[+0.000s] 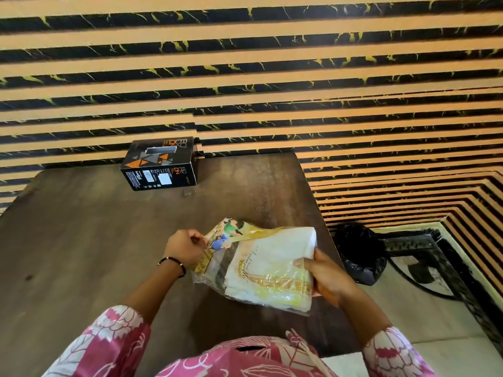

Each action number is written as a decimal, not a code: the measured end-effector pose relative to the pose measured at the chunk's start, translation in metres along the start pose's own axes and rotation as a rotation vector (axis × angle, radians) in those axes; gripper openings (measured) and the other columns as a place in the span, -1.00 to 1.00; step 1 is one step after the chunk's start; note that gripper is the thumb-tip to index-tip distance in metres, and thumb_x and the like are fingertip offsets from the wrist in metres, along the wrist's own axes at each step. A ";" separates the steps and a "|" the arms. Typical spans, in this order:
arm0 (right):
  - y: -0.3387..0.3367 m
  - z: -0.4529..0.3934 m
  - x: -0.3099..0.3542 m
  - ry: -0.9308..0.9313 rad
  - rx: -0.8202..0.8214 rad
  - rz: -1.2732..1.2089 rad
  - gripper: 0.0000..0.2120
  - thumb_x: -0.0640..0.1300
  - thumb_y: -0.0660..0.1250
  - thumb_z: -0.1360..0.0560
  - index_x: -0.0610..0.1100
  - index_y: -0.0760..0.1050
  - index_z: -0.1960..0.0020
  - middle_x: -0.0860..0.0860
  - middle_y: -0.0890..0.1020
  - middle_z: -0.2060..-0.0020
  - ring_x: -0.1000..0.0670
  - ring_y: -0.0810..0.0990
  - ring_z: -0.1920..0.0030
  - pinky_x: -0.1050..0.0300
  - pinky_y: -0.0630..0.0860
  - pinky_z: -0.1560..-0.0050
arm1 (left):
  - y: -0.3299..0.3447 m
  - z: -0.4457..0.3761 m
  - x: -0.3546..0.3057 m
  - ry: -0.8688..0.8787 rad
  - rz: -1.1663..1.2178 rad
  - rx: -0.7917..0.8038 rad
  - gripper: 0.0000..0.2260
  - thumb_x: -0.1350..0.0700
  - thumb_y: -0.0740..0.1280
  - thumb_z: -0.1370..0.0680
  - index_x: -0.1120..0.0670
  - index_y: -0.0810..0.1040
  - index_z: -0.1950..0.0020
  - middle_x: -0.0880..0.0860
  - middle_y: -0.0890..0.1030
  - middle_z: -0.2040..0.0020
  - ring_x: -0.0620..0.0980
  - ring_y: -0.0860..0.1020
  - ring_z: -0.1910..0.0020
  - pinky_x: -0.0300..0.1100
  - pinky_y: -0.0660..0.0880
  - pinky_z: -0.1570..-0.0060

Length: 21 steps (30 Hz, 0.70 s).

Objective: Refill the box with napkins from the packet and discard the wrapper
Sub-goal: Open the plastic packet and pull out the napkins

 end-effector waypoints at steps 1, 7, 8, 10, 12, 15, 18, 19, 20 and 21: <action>-0.003 0.001 0.001 0.005 -0.009 -0.003 -0.64 -0.24 0.27 -0.49 0.04 0.39 -0.24 -0.08 0.65 -0.06 -0.15 0.63 -0.05 -0.05 0.57 0.14 | 0.000 0.001 0.000 0.004 -0.024 0.011 -0.90 0.16 0.34 -0.48 0.13 0.62 0.19 0.06 0.59 0.27 0.09 0.55 0.17 -0.22 0.33 0.20; -0.004 0.001 -0.008 0.021 -0.062 -0.011 -0.63 -0.05 0.41 -0.44 -0.01 0.43 -0.21 -0.07 0.67 -0.04 -0.13 0.65 -0.02 -0.01 0.57 0.20 | 0.014 0.006 -0.023 0.199 -0.177 0.075 -0.61 0.06 0.29 -0.51 0.13 0.37 -0.31 0.16 0.45 -0.23 0.17 0.46 -0.21 0.01 0.42 -0.17; -0.003 0.000 -0.008 0.014 -0.064 -0.007 -0.63 -0.07 0.41 -0.44 -0.02 0.44 -0.22 -0.08 0.67 -0.04 -0.12 0.65 -0.03 -0.02 0.58 0.19 | 0.016 0.009 -0.031 0.267 -0.205 0.067 -0.55 0.02 0.28 -0.51 0.11 0.32 -0.36 0.16 0.40 -0.30 0.18 0.40 -0.28 0.05 0.37 -0.26; -0.001 0.000 -0.007 0.003 -0.056 0.007 -0.63 -0.12 0.37 -0.46 -0.04 0.43 -0.24 -0.09 0.67 -0.06 -0.12 0.65 -0.04 -0.01 0.59 0.19 | 0.028 0.017 -0.047 0.439 -0.359 0.110 -0.47 -0.08 0.20 -0.53 0.05 0.20 -0.46 0.12 0.24 -0.47 0.15 0.19 -0.46 0.13 0.08 -0.44; -0.001 0.001 -0.003 -0.010 -0.062 0.015 -0.64 -0.19 0.33 -0.49 -0.03 0.41 -0.26 -0.09 0.65 -0.09 -0.11 0.64 -0.04 0.02 0.60 0.21 | 0.049 0.029 -0.059 0.610 -0.524 0.224 -0.38 -0.24 -0.02 -0.50 0.00 0.06 -0.51 0.03 0.04 -0.55 0.07 -0.05 -0.53 0.11 -0.26 -0.42; -0.008 0.000 0.003 -0.033 -0.094 0.046 -0.58 -0.24 0.30 -0.49 -0.04 0.36 -0.32 -0.09 0.61 -0.12 -0.12 0.63 -0.05 -0.05 0.61 0.09 | 0.074 0.037 -0.051 0.650 -0.615 0.385 -0.10 -0.49 -0.37 -0.29 -0.05 -0.06 -0.52 -0.01 -0.06 -0.56 0.03 -0.13 -0.53 0.10 -0.31 -0.41; -0.022 0.005 0.015 -0.055 -0.126 0.026 -0.62 -0.31 0.28 -0.49 -0.13 0.38 -0.28 -0.14 0.62 -0.08 -0.16 0.63 -0.02 -0.12 0.59 0.02 | 0.087 0.033 -0.022 0.496 -0.628 0.445 0.08 -0.54 -0.53 -0.09 -0.10 -0.11 -0.52 -0.04 -0.05 -0.56 0.00 -0.10 -0.53 0.21 -0.20 -0.43; -0.026 0.008 0.020 -0.065 -0.122 0.004 -0.63 -0.33 0.28 -0.49 -0.13 0.40 -0.27 -0.16 0.63 -0.07 -0.18 0.63 -0.03 -0.17 0.57 -0.03 | 0.087 0.032 -0.011 0.424 -0.643 0.442 0.06 -0.55 -0.51 -0.11 -0.10 -0.12 -0.52 -0.04 -0.06 -0.56 0.01 -0.10 -0.53 0.23 -0.18 -0.43; -0.031 0.012 0.025 -0.077 -0.120 -0.027 -0.63 -0.34 0.28 -0.48 -0.12 0.41 -0.26 -0.17 0.63 -0.07 -0.20 0.62 -0.04 -0.22 0.55 -0.08 | 0.083 0.032 -0.002 0.357 -0.677 0.427 -0.03 -0.55 -0.42 -0.20 -0.09 -0.14 -0.52 -0.04 -0.07 -0.56 0.02 -0.10 -0.53 0.25 -0.15 -0.43; -0.037 0.016 0.030 -0.095 -0.120 -0.071 -0.62 -0.35 0.28 -0.48 -0.12 0.41 -0.26 -0.18 0.63 -0.07 -0.22 0.62 -0.05 -0.25 0.54 -0.09 | 0.078 0.032 0.004 0.296 -0.717 0.398 -0.15 -0.50 -0.29 -0.33 -0.07 -0.14 -0.52 -0.04 -0.07 -0.56 0.04 -0.09 -0.53 0.27 -0.11 -0.42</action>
Point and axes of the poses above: each hand's wrist, its own z-axis away from the middle knuckle, its own y-axis out of the palm, x = y × z, the point moved 7 cm from there along -z, towards the middle knuckle
